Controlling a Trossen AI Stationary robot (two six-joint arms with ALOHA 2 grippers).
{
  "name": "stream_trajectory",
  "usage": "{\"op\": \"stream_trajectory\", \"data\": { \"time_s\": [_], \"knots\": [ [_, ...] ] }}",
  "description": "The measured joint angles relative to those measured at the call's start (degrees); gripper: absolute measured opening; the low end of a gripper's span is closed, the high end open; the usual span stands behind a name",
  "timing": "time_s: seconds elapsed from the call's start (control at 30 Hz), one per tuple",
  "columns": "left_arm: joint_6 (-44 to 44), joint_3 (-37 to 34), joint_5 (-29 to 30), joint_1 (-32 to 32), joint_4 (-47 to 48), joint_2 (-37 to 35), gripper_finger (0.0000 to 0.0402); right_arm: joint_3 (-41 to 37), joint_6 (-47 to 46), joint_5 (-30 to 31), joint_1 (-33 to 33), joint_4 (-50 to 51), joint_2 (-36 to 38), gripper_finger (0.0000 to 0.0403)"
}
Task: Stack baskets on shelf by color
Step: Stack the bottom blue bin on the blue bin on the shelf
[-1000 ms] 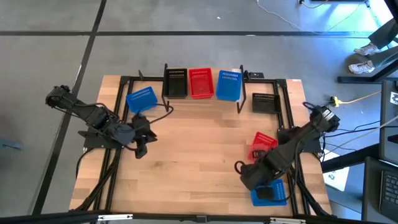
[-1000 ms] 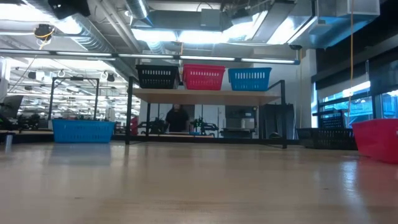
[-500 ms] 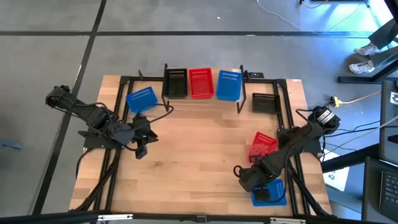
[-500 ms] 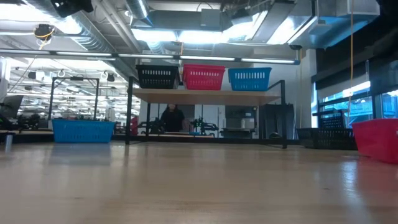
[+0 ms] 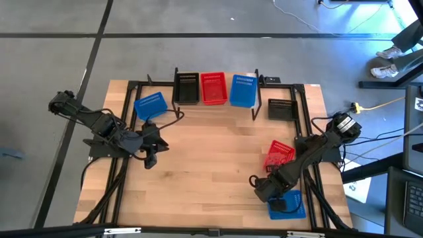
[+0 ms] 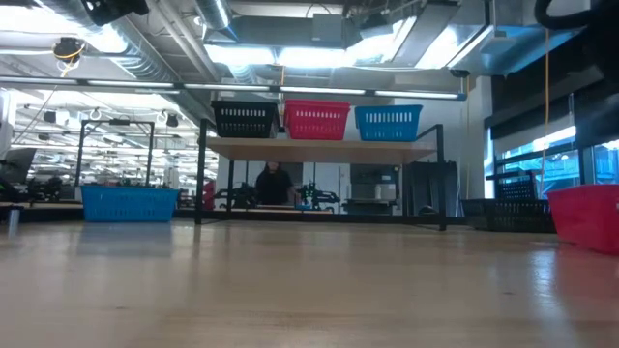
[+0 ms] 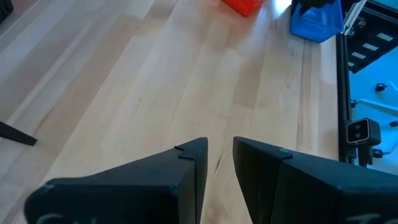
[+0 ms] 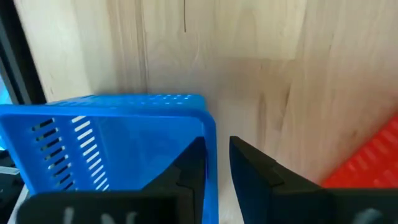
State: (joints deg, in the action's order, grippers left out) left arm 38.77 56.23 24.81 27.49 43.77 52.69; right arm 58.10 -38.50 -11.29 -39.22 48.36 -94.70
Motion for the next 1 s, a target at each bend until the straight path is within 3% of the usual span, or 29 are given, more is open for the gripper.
{"op": "stream_trajectory", "data": {
  "time_s": [0.17,0.4,0.53,0.67,1.0],
  "knots": [
    [0.0,0.0,0.0,0.0,0.0,0.0,0.0069,-0.1,0.0,0.1,0.0,-0.3,0.0,0.0071],
    [0.0,0.0,1.2,0.0,0.0,0.0,0.0069,-0.1,-1.4,9.6,0.1,-1.3,0.0,0.0071],
    [0.0,0.0,1.2,0.0,0.0,0.0,0.0069,-0.1,-1.6,9.7,0.0,-1.6,0.0,0.0057],
    [0.0,0.0,1.2,0.0,0.0,0.0,0.0069,-0.1,-1.7,8.1,0.0,-2.8,0.0,0.0013],
    [-0.4,0.0,1.2,0.0,0.0,0.0,0.0069,0.1,-13.6,4.1,3.8,-4.0,0.0,0.0005]
  ]
}}
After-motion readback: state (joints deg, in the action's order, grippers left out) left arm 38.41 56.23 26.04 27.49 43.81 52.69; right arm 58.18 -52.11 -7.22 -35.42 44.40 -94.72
